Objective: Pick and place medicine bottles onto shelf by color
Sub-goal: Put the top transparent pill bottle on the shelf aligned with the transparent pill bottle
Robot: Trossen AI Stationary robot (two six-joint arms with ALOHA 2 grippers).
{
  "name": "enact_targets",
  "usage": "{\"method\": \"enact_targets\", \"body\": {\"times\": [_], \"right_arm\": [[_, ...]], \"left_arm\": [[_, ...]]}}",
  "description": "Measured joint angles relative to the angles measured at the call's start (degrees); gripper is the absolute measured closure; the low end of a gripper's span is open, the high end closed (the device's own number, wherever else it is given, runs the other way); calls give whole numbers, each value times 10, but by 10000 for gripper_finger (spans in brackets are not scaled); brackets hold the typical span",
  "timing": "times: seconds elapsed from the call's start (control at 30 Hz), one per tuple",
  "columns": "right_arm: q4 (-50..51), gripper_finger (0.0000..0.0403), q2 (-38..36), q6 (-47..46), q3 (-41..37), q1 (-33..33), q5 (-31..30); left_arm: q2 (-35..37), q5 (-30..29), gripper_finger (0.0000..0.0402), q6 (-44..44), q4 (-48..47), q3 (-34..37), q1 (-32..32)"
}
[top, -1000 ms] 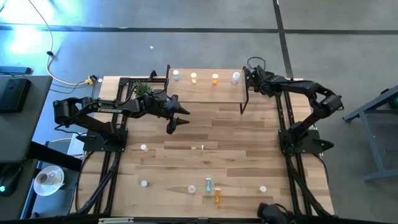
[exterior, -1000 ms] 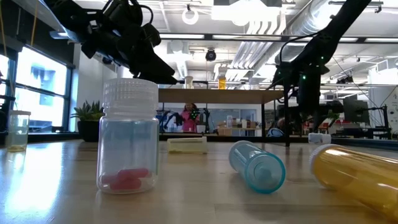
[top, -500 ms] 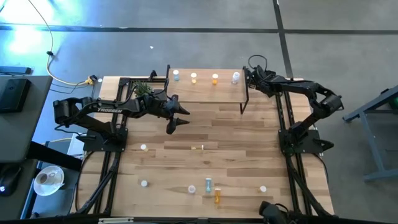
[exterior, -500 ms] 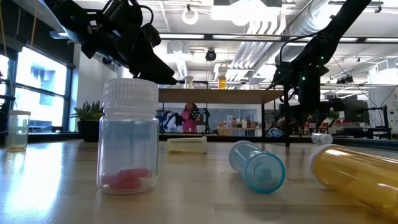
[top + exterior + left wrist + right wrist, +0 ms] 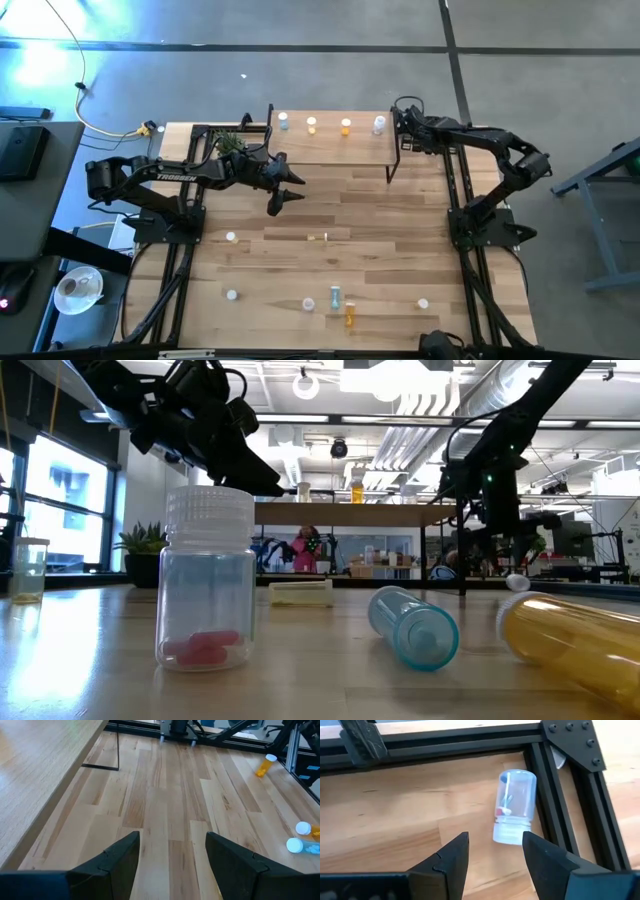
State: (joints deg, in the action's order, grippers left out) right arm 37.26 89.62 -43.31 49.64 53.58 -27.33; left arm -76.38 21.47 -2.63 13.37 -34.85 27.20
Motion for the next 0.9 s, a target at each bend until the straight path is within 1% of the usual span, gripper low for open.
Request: {"method": "enact_targets", "body": {"times": [0.17, 0.3, 0.57, 0.9], "right_arm": [[4, 226, 0, -4, 2, 0, 4], [4, 226, 0, -39, 2, 0, 4], [15, 226, 0, -71, 2, -4, 4], [31, 226, 9, -79, 2, -12, -3]], "left_arm": [[0, 0, 186, 0, 0, 0, 0], [0, 0, 186, 1, 4, 0, 0], [0, -1, 186, -1, 1, 0, -3], [0, 0, 186, -8, -3, 0, -23]]}}
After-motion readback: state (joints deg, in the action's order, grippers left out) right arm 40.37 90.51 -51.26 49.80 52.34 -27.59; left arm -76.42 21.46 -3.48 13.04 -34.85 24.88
